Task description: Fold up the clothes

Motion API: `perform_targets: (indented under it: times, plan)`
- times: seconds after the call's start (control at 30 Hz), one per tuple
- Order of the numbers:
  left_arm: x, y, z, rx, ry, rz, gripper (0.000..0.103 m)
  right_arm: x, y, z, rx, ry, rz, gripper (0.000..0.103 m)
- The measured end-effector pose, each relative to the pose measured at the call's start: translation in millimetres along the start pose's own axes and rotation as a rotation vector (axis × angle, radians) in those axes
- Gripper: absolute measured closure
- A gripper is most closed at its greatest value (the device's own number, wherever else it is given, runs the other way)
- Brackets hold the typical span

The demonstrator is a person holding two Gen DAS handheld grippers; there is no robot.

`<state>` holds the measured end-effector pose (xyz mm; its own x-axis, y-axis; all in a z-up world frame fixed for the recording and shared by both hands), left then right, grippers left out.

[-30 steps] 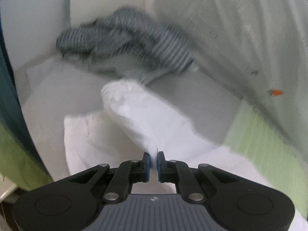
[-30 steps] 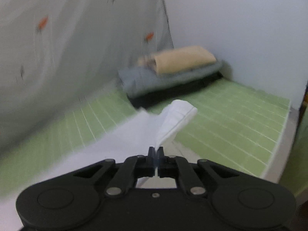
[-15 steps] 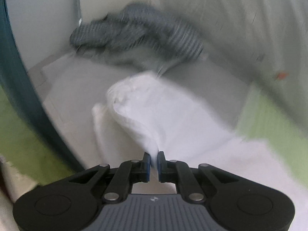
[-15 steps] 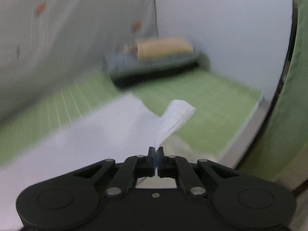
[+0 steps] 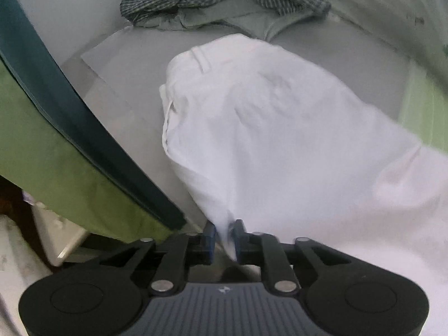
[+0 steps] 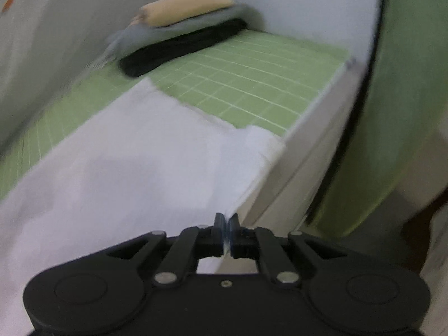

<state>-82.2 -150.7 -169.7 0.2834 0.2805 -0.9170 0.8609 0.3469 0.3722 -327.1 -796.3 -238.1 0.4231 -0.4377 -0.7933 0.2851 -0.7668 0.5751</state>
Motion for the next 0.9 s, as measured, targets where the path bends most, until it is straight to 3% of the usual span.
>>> perform_targets:
  times: [0.07, 0.1, 0.13, 0.2, 0.37, 0.4, 0.47, 0.5, 0.57, 0.7, 0.9]
  plan:
    - [-5, 3, 3, 0.021, -0.006, 0.029, 0.070, -4, 7, 10, 0.028, -0.015, 0.041, 0.045]
    - [-7, 4, 5, 0.027, -0.013, 0.042, 0.065, -5, 10, 14, 0.041, -0.020, 0.061, 0.041]
    - [-8, 6, 7, 0.029, -0.020, 0.053, 0.063, -3, 12, 17, 0.049, -0.014, 0.071, 0.042]
    - [-12, 0, 12, 0.035, -0.044, 0.064, 0.041, 6, 14, 23, 0.066, -0.007, 0.064, 0.041]
    - [-17, -9, 31, 0.065, -0.049, 0.086, 0.030, 25, 22, 27, 0.096, 0.003, 0.064, 0.041]
    - [-16, -11, 35, 0.073, -0.041, 0.091, 0.029, 27, 25, 25, 0.093, 0.006, 0.070, 0.043]
    - [-11, -14, 40, 0.079, -0.027, 0.088, 0.029, 35, 33, 19, 0.051, 0.007, 0.084, 0.061]
    - [-8, -15, 43, 0.080, -0.021, 0.084, 0.029, 37, 39, 19, 0.042, 0.007, 0.087, 0.064]
    - [-4, -18, 47, 0.080, -0.005, 0.078, 0.029, 42, 49, 18, 0.024, 0.006, 0.092, 0.086]
    - [-3, -22, 55, 0.066, 0.008, 0.076, 0.029, 50, 70, 17, -0.011, 0.005, 0.104, 0.090]
    - [-7, -29, 72, -0.008, -0.038, 0.048, 0.029, 63, 102, 15, -0.064, 0.003, 0.120, 0.088]
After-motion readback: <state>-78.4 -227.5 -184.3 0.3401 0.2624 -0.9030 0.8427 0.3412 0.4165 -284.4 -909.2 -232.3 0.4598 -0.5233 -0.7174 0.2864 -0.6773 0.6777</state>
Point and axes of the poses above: each gripper's, at about its wrist camera, not at the fingertips, and x roughly the way its jaws point, z to its right, y to its top, the point moved 7 cm from there along x, roughly the way its jaws point, and after that the axes turned 3 degrees about y, right-handed, at the moved point
